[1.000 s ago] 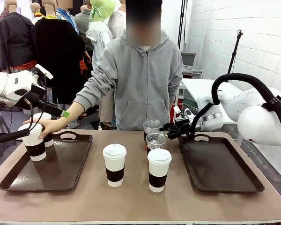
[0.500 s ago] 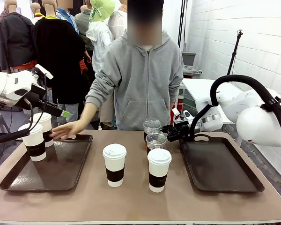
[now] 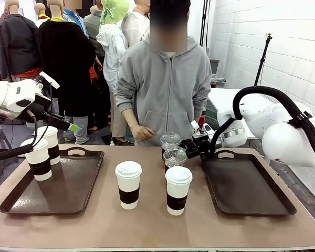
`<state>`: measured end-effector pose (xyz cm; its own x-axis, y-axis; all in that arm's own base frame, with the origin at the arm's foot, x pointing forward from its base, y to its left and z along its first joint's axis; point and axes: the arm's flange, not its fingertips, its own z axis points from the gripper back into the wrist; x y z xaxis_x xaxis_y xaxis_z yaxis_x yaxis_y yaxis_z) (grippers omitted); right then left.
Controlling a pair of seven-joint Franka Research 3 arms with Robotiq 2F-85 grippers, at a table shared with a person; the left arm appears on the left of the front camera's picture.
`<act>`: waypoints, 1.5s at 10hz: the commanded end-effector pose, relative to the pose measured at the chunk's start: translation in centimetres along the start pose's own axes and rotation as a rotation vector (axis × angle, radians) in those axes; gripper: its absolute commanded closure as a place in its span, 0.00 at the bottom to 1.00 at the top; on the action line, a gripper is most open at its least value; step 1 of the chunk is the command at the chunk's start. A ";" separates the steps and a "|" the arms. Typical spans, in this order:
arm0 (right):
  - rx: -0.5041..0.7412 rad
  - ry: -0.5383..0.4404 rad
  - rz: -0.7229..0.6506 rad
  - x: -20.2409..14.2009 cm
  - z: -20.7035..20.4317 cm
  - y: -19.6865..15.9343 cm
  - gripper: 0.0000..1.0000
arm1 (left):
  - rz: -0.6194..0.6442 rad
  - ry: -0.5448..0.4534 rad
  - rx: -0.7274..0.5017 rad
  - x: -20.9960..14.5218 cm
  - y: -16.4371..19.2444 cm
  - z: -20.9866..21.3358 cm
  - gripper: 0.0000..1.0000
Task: Distribute the coffee onto the tray.
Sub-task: Pick up one iced Americano and place it on the right Handle tray.
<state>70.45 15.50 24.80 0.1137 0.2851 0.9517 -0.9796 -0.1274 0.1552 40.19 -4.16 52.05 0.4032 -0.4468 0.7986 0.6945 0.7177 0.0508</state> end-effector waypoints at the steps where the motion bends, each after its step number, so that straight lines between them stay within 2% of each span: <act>1: 0.013 0.021 0.000 0.2 -0.3 -1.0 0.00 | 0.007 -0.001 -0.006 -0.1 0.2 -0.1 0.00; 10: 0.040 0.007 0.015 0.4 -1.7 -2.2 0.00 | 0.007 -0.001 -0.006 -0.1 0.2 -0.1 0.00; 15: 0.102 0.004 0.008 0.2 -1.8 -1.9 0.00 | 0.007 -0.001 -0.006 -0.1 0.2 -0.1 0.00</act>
<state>71.03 17.54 23.89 0.0914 0.2827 0.9548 -0.9660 -0.2078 0.1540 40.19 -4.16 52.05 0.4032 -0.4468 0.7986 0.6945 0.7176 0.0509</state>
